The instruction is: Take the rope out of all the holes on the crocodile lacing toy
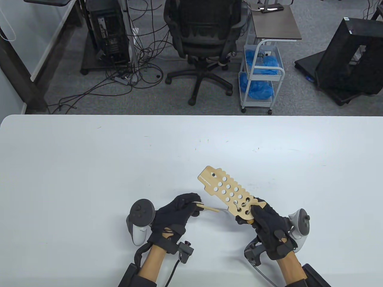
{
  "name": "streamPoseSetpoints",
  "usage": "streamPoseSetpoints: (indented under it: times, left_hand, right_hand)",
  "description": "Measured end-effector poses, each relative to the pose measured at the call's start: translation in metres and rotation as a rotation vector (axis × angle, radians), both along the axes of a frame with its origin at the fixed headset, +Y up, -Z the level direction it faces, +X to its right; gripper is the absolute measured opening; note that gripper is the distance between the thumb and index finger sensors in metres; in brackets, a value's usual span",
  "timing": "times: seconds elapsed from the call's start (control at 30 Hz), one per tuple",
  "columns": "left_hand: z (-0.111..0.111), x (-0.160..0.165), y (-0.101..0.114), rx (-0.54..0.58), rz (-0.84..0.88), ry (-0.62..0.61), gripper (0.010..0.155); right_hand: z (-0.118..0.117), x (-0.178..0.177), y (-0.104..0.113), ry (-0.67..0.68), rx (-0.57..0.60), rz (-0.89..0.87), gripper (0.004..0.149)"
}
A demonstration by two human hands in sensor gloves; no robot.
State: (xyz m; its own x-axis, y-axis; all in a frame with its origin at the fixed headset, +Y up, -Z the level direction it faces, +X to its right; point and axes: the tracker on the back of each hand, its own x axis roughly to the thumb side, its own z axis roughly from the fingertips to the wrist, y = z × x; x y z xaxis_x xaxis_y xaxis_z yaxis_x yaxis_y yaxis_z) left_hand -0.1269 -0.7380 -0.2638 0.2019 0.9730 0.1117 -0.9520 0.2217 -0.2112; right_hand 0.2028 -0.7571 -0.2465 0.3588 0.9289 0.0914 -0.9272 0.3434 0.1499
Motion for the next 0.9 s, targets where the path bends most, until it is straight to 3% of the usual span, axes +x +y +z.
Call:
streamPoseSetpoints:
  times: [0.33, 0.57, 0.9]
  left_hand:
    - [-0.001, 0.005, -0.002, -0.004, 0.099, -0.086, 0.043]
    - [-0.002, 0.012, -0.007, -0.067, 0.216, -0.17, 0.044]
    - [0.002, 0.022, -0.002, -0.031, 0.047, -0.2, 0.043]
  right_hand:
    - [0.001, -0.015, -0.001, 0.11, 0.04, 0.043, 0.049]
    - [0.003, -0.023, 0.002, 0.168, 0.076, 0.021, 0.049]
    - [0.004, -0.028, 0.002, 0.188, 0.09, 0.044, 0.048]
